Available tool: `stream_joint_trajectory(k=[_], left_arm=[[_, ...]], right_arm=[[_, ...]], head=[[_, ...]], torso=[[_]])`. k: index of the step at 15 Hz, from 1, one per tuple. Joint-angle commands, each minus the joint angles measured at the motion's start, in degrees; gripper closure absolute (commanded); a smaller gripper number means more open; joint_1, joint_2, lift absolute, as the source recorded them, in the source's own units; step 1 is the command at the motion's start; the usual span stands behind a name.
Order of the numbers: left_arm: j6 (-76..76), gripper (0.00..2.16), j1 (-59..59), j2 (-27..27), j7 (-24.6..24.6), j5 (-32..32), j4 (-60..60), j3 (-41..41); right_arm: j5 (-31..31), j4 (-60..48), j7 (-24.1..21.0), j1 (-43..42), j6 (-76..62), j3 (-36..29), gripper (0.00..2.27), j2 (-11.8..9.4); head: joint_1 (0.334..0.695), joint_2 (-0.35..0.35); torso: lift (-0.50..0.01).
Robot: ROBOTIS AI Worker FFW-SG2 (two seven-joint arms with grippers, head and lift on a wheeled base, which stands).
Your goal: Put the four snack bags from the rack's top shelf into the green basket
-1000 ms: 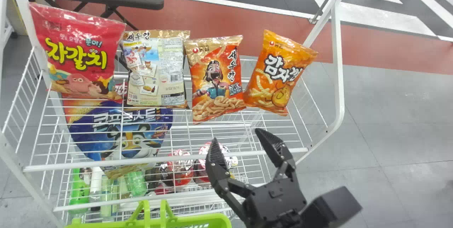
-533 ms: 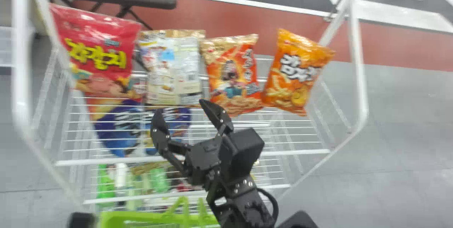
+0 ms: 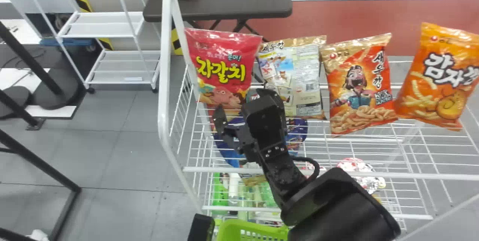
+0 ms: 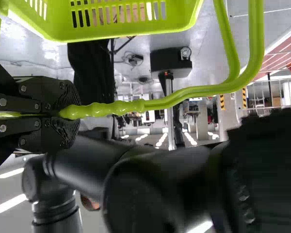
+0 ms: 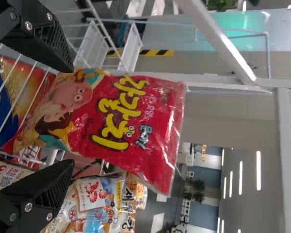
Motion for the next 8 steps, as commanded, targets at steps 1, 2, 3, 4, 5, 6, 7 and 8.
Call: stream_joint_trajectory(k=[1,2,3,4,5,6,7,8], left_arm=[[0.1,2.15,-0.5,0.1,-0.7,0.1,0.3,0.7],[0.1,2.15,-1.0,0.2,-0.9,0.2,0.6,0.9],[0.1,2.15,-1.4,0.4,-1.0,0.4,1.0,1.2],[0.1,2.15,-1.4,0.5,-1.5,0.6,1.2,1.6],[0.1,2.15,-1.4,0.6,-1.9,0.9,1.4,2.1],[0.1,2.15,-1.4,0.6,-2.3,0.9,1.9,2.5],[0.1,2.15,-1.4,0.5,-2.3,0.9,1.9,2.6],[0.1,2.15,-1.5,0.5,-2.3,0.9,2.0,2.6]], right_arm=[[0.1,4.9,-1.6,-3.4,-0.5,0.5,0.17,0.2],[-0.1,6.4,-1.9,-4.7,-1.0,0.2,0.17,0.2],[-0.4,8.1,-1.9,-5.9,-1.3,-0.2,0.17,0.2],[-1.0,10.4,-1.9,-7.7,-1.5,-0.2,0.19,0.2],[-1.6,11.8,-1.7,-8.8,-2.4,-0.3,0.2,0.2],[-1.8,12.6,-1.1,-9.6,-2.4,-0.3,0.25,0.2],[-2.4,12.6,0.3,-9.8,-2.2,-0.5,0.54,0.2],[-2.6,12.5,1.4,-9.7,-2.2,-0.5,1.09,0.2]], head=[[0.695,0.101],[0.695,0.1],[0.695,0.096],[0.695,0.093],[0.695,0.085],[0.695,0.083],[0.695,0.084],[0.695,0.086]], torso=[[0.0],[0.0],[0.0],[0.0],[0.0],[0.0],[0.0],[0.0]])
